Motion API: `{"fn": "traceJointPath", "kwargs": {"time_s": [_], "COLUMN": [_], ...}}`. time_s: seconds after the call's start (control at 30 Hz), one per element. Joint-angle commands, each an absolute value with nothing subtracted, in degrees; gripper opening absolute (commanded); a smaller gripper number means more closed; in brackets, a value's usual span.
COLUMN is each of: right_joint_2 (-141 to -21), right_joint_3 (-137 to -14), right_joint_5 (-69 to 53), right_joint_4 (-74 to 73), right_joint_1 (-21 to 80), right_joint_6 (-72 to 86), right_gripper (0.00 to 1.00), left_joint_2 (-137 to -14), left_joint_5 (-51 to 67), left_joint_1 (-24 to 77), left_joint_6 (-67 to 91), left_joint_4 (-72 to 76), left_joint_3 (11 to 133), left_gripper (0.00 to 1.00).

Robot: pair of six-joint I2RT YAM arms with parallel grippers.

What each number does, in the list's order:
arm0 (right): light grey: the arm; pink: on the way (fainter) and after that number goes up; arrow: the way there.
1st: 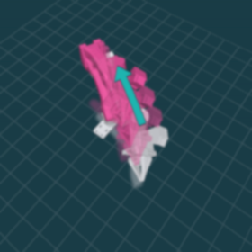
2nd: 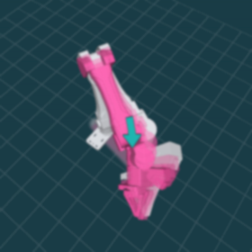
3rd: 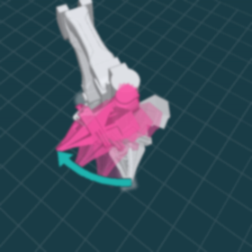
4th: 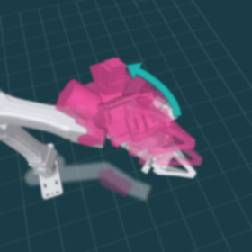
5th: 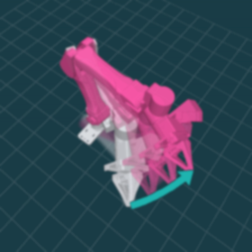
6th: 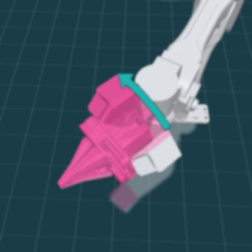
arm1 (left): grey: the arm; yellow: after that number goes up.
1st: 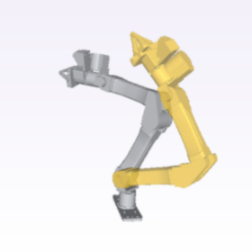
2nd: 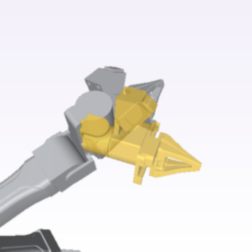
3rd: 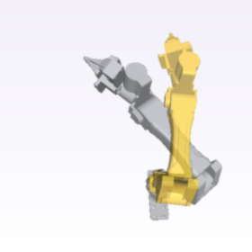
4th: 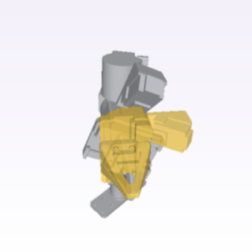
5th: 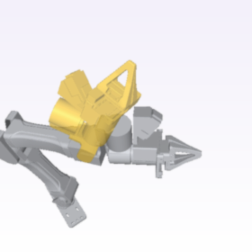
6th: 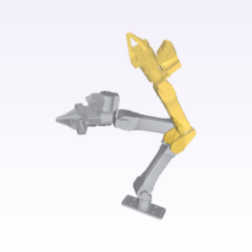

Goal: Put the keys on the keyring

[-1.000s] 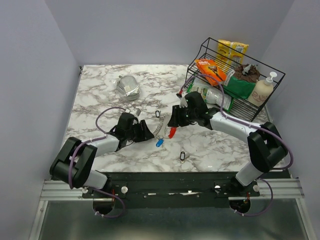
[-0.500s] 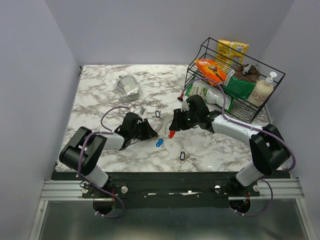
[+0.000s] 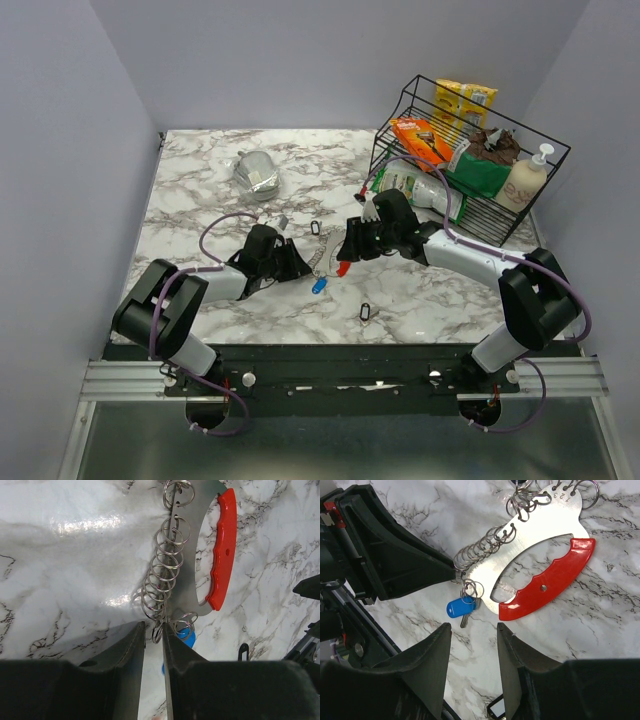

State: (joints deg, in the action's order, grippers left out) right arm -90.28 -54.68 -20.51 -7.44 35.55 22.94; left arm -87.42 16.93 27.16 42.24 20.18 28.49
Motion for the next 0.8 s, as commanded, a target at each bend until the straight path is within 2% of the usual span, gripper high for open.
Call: {"fn": "traceJointPath", "kwargs": {"time_s": [0.0,0.17,0.23,0.37,0.43,0.47,0.53,0.63,0.77], "right_joint_2": [-90.2,-90.6,-90.6,-90.5,-90.6,-90.7,-90.6,-90.0,-88.0], "right_joint_3": [-54.1,-54.1,-54.3,-54.7,-54.7,-54.8,-54.9,-54.9,-54.8], "right_joint_5": [-22.4,-22.1,-21.9,-21.8,-22.0,-21.9,-22.1,-22.8,-22.3], "right_joint_4": [-6.1,-6.1,-6.1,-6.2,-6.2,-6.2,-6.3,-6.4,-6.4], "right_joint_1": [35.3,35.3,35.3,35.3,35.2,35.2,35.3,35.3,35.4], "right_joint_6": [23.1,23.1,23.0,22.9,22.9,22.6,22.6,22.2,21.0], "right_gripper": [0.51,0.51,0.51,0.51,0.51,0.51,0.51,0.51,0.51], "left_joint_2": [-86.8,-88.4,-89.2,-89.8,-90.3,-90.4,-90.4,-88.4,-82.7], "left_joint_5": [15.3,18.4,19.2,19.5,19.7,19.9,20.6,20.9,18.3], "left_joint_1": [27.4,27.6,27.6,27.6,27.7,27.7,27.7,27.8,27.9], "left_joint_6": [42.3,43.9,44.6,45.0,45.0,44.7,44.0,42.4,37.2], "left_joint_4": [18.6,22.0,24.9,25.4,26.4,26.3,25.8,24.6,15.8], "left_joint_3": [27.1,26.2,25.4,24.7,24.5,24.9,25.6,26.7,29.9], "left_gripper": [0.3,0.27,0.22,0.21,0.17,0.09,0.0,0.0,0.0]}}
